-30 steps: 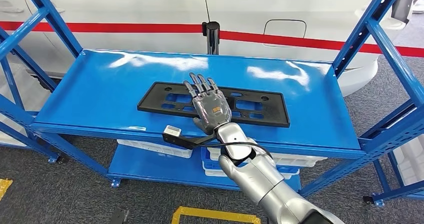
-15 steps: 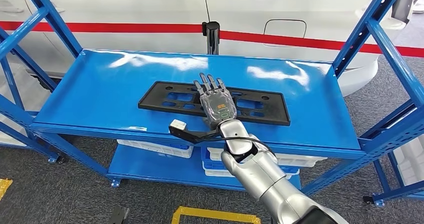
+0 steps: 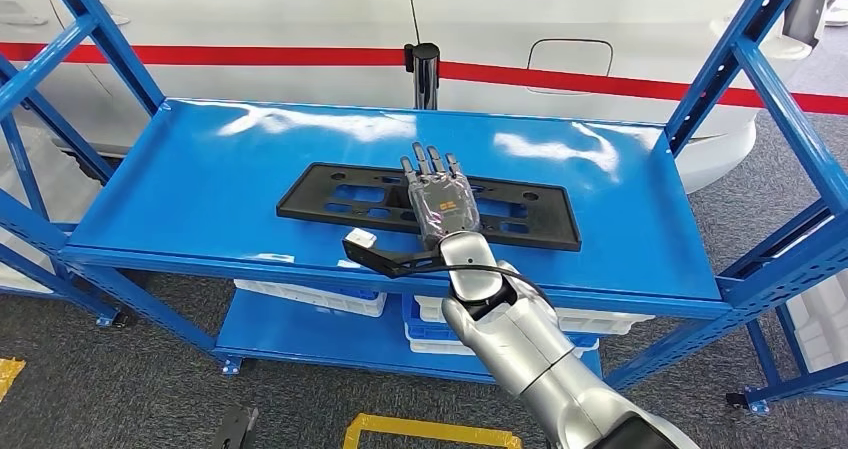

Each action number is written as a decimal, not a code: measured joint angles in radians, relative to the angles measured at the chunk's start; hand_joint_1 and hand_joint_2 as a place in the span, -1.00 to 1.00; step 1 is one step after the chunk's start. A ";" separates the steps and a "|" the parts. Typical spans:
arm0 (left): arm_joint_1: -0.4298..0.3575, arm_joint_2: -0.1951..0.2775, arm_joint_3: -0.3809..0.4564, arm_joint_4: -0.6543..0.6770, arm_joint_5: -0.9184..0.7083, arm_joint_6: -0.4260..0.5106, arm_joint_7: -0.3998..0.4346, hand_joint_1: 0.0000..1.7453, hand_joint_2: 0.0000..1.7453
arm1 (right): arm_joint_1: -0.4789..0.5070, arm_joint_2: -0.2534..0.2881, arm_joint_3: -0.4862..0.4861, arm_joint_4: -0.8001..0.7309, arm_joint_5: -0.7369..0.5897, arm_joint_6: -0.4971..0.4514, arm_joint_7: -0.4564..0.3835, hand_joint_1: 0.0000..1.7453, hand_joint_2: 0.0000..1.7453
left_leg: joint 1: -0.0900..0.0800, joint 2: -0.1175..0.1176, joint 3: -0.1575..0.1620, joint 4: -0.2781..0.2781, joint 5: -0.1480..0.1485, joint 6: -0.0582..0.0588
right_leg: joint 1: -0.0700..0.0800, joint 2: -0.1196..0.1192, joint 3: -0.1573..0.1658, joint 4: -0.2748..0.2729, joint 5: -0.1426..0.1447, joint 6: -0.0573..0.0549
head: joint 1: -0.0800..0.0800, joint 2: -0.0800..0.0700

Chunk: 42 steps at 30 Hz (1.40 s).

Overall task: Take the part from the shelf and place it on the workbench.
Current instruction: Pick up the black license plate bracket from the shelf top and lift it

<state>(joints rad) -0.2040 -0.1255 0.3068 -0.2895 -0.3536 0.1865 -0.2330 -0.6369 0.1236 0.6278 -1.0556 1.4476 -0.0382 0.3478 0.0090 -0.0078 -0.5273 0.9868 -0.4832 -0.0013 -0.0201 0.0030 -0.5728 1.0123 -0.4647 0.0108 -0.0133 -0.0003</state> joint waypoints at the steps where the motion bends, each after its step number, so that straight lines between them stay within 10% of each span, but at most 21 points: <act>1: 0.000 0.000 -0.002 0.000 0.003 0.000 0.000 -1.00 -1.00 | 0.000 0.000 0.000 -0.001 0.003 0.004 0.005 -1.00 1.00 | 0.000 0.000 0.000 0.000 0.000 0.000 | 0.000 0.000 0.000 0.000 0.000 0.000 | 0.000 0.000; 6: 0.000 0.000 -0.004 -0.001 0.006 0.000 0.000 -1.00 -1.00 | 0.000 0.000 0.000 -0.001 0.007 0.010 0.013 -0.89 1.00 | 0.000 0.000 0.000 0.000 0.000 0.000 | 0.000 0.000 0.000 0.000 0.000 0.000 | 0.000 0.000; 11: 0.000 -0.002 -0.008 -0.004 0.024 0.010 0.009 -1.00 -1.00 | 0.000 -0.002 -0.002 -0.002 0.027 0.045 0.041 0.69 1.00 | 0.000 0.000 0.000 0.000 0.000 0.000 | 0.000 0.000 0.000 0.000 0.000 0.000 | 0.000 0.000; 42: 0.001 0.005 -0.076 -0.008 0.102 0.037 -0.007 -1.00 -1.00 | -0.010 0.012 0.002 -0.023 -0.106 -0.040 -0.048 1.00 1.00 | 0.000 0.000 -0.001 0.000 0.000 0.000 | 0.000 0.000 0.000 0.000 0.000 0.000 | 0.000 0.000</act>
<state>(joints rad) -0.2033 -0.1204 0.2310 -0.2976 -0.2513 0.2232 -0.2401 -0.6470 0.1355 0.6301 -1.0790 1.3418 -0.0784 0.2993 0.0090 -0.0079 -0.5282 0.9868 -0.4832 -0.0013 -0.0200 0.0029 -0.5733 1.0123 -0.4648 0.0108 -0.0132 -0.0003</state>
